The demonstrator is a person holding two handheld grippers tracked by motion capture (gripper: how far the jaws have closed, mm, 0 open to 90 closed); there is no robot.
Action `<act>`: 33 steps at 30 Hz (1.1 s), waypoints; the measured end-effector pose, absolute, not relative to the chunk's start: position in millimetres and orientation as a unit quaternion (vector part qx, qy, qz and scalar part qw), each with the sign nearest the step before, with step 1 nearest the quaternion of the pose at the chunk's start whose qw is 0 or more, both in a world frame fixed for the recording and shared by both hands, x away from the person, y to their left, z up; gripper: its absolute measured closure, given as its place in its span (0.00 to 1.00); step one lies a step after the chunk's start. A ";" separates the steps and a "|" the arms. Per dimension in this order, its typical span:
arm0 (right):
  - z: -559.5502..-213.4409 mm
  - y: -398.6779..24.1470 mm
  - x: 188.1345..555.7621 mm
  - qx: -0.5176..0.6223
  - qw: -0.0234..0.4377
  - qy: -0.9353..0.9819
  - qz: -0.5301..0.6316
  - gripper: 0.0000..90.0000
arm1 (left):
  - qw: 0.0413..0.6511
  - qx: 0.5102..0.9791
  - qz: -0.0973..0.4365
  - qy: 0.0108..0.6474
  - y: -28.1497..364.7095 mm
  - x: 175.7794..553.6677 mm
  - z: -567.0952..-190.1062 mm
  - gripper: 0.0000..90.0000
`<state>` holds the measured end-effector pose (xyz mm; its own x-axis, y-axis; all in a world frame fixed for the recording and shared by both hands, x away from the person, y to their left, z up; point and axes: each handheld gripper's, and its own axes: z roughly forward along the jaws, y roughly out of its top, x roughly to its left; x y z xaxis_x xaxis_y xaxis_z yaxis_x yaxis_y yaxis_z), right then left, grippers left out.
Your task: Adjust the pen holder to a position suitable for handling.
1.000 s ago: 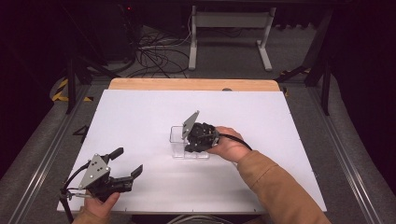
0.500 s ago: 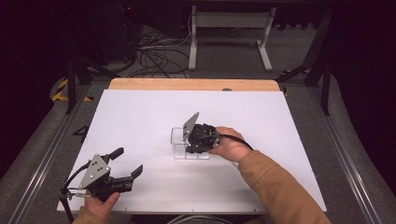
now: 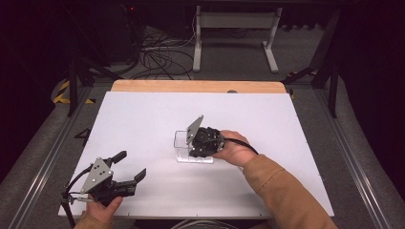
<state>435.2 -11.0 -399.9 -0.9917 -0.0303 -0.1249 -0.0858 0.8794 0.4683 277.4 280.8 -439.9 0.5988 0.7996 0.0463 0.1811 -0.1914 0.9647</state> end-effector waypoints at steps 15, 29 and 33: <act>-400.1 -10.9 433.8 -0.018 0.058 0.968 0.245 0.96 | 0.533 0.721 0.288 0.337 278.8 279.3 -439.7 0.13; -388.1 -18.7 429.2 0.010 0.079 0.954 0.290 0.62 | 0.535 0.722 0.284 0.336 278.0 284.0 -439.8 0.13; -373.1 -30.0 424.4 0.031 0.090 0.934 0.343 0.43 | 0.536 0.721 0.287 0.332 276.9 284.3 -439.4 0.13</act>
